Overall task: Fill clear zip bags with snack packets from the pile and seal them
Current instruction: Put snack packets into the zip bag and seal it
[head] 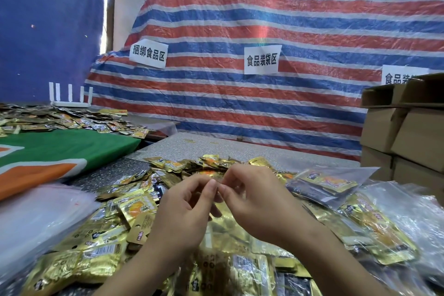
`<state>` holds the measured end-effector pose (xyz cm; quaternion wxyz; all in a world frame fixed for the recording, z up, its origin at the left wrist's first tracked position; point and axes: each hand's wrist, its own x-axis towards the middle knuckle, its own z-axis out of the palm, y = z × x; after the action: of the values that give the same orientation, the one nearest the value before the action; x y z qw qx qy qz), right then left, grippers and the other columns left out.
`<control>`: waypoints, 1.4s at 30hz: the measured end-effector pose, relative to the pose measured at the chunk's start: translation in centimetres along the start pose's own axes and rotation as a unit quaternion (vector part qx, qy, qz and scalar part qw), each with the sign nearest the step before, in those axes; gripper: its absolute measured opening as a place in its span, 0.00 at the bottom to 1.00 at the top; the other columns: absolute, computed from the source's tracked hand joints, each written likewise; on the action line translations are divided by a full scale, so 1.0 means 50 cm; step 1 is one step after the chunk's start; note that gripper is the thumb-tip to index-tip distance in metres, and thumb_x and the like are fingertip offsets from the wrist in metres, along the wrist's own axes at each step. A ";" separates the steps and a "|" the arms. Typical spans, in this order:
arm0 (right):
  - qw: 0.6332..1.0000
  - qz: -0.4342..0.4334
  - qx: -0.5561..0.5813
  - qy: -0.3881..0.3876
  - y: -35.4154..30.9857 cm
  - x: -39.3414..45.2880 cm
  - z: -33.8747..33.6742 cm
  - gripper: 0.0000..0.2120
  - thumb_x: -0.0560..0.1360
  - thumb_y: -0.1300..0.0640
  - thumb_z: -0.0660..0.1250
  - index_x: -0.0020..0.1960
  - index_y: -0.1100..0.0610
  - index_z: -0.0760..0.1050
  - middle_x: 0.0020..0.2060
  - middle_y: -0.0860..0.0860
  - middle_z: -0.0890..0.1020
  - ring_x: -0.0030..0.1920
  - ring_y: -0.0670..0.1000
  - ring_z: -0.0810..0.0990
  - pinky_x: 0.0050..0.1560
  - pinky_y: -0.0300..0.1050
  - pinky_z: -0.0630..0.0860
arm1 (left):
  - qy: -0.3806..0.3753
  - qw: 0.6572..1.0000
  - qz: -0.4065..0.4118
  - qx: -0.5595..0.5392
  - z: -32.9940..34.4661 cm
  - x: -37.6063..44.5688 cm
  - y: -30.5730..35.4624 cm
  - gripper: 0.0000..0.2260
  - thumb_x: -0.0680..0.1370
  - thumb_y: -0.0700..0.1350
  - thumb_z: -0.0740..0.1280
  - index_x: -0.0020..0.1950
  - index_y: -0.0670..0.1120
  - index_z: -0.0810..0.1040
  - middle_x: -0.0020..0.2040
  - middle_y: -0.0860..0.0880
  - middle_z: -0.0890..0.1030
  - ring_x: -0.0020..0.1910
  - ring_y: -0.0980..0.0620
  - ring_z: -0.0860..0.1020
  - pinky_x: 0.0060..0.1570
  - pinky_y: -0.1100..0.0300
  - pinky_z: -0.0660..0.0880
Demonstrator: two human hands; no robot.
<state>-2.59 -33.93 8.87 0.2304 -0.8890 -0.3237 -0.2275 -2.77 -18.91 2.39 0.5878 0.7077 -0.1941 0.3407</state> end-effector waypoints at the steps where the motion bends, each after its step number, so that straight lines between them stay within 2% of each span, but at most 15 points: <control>1: 1.000 -0.001 -0.001 0.000 -0.001 -0.001 0.001 0.08 0.79 0.49 0.65 0.44 0.51 0.76 0.38 0.44 0.78 0.41 0.46 0.75 0.43 0.48 0.75 | 0.002 1.000 0.007 0.015 0.001 -0.001 -0.001 0.08 0.80 0.54 0.63 0.44 0.57 0.81 0.35 0.51 0.82 0.32 0.54 0.81 0.31 0.60 0.76; 6: 1.000 0.005 -0.009 -0.005 -0.004 0.001 0.010 0.09 0.79 0.49 0.63 0.42 0.51 0.73 0.36 0.44 0.76 0.38 0.46 0.73 0.38 0.46 0.72 | 0.019 0.997 0.046 0.057 0.002 -0.005 -0.001 0.07 0.79 0.50 0.63 0.46 0.56 0.80 0.34 0.53 0.81 0.33 0.55 0.80 0.31 0.56 0.76; 10: 1.000 0.025 0.007 -0.015 -0.002 0.002 0.007 0.10 0.79 0.48 0.63 0.40 0.51 0.73 0.33 0.45 0.76 0.34 0.45 0.72 0.33 0.42 0.67 | 0.015 0.996 0.058 0.064 0.004 -0.008 -0.004 0.06 0.79 0.50 0.62 0.46 0.56 0.79 0.35 0.50 0.80 0.32 0.53 0.78 0.30 0.51 0.74; 14: 0.999 0.027 0.017 -0.013 -0.005 0.003 0.005 0.11 0.79 0.50 0.64 0.39 0.51 0.73 0.31 0.45 0.74 0.32 0.44 0.71 0.31 0.39 0.64 | 0.011 0.998 0.045 0.043 0.004 -0.007 -0.006 0.07 0.80 0.51 0.61 0.45 0.54 0.78 0.33 0.48 0.79 0.30 0.54 0.79 0.30 0.54 0.75; 19: 0.999 0.034 0.021 -0.023 -0.004 0.001 0.004 0.10 0.79 0.50 0.64 0.41 0.51 0.73 0.33 0.44 0.75 0.34 0.45 0.71 0.32 0.40 0.64 | -0.025 1.000 0.003 0.014 0.001 -0.004 -0.008 0.10 0.78 0.57 0.61 0.45 0.53 0.78 0.32 0.46 0.79 0.30 0.49 0.79 0.30 0.47 0.75; 23: 0.999 0.040 0.024 -0.024 -0.004 0.003 0.004 0.10 0.80 0.50 0.64 0.41 0.51 0.74 0.33 0.45 0.75 0.34 0.44 0.71 0.33 0.40 0.64 | -0.031 0.999 -0.008 -0.008 0.001 0.001 -0.010 0.08 0.78 0.52 0.61 0.44 0.54 0.79 0.32 0.46 0.78 0.30 0.51 0.79 0.30 0.50 0.74; 30: 0.996 0.061 0.045 -0.043 -0.001 0.004 0.002 0.09 0.79 0.49 0.66 0.42 0.51 0.75 0.35 0.46 0.77 0.35 0.45 0.74 0.35 0.42 0.70 | -0.055 0.997 -0.033 -0.046 -0.002 0.001 -0.014 0.09 0.78 0.50 0.62 0.45 0.49 0.80 0.34 0.42 0.78 0.31 0.48 0.78 0.32 0.56 0.74; 37: 0.999 0.041 0.010 -0.034 -0.006 -0.002 -0.001 0.09 0.79 0.51 0.64 0.42 0.52 0.75 0.34 0.45 0.75 0.33 0.45 0.70 0.33 0.42 0.65 | -0.058 0.998 -0.018 -0.008 0.000 0.001 -0.008 0.09 0.78 0.51 0.61 0.45 0.52 0.80 0.32 0.45 0.79 0.31 0.51 0.77 0.33 0.49 0.74; 39: 0.999 0.028 -0.004 -0.026 -0.009 -0.003 0.001 0.09 0.80 0.51 0.64 0.42 0.52 0.75 0.33 0.44 0.74 0.33 0.45 0.69 0.33 0.43 0.65 | -0.051 0.999 -0.009 0.001 -0.001 0.003 -0.005 0.09 0.78 0.52 0.61 0.44 0.53 0.79 0.32 0.45 0.79 0.31 0.52 0.77 0.33 0.51 0.74; 42: 1.000 0.014 0.001 -0.009 -0.010 -0.002 0.002 0.09 0.80 0.51 0.64 0.42 0.51 0.76 0.33 0.43 0.75 0.35 0.45 0.72 0.36 0.44 0.69 | -0.045 0.999 0.001 -0.009 -0.005 0.007 -0.003 0.10 0.81 0.51 0.62 0.42 0.53 0.79 0.32 0.46 0.79 0.31 0.54 0.77 0.33 0.60 0.74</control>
<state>-2.98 -33.60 8.85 0.2316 -0.8951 -0.3140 -0.2157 -2.51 -18.59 2.56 0.5843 0.7169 -0.2241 0.3073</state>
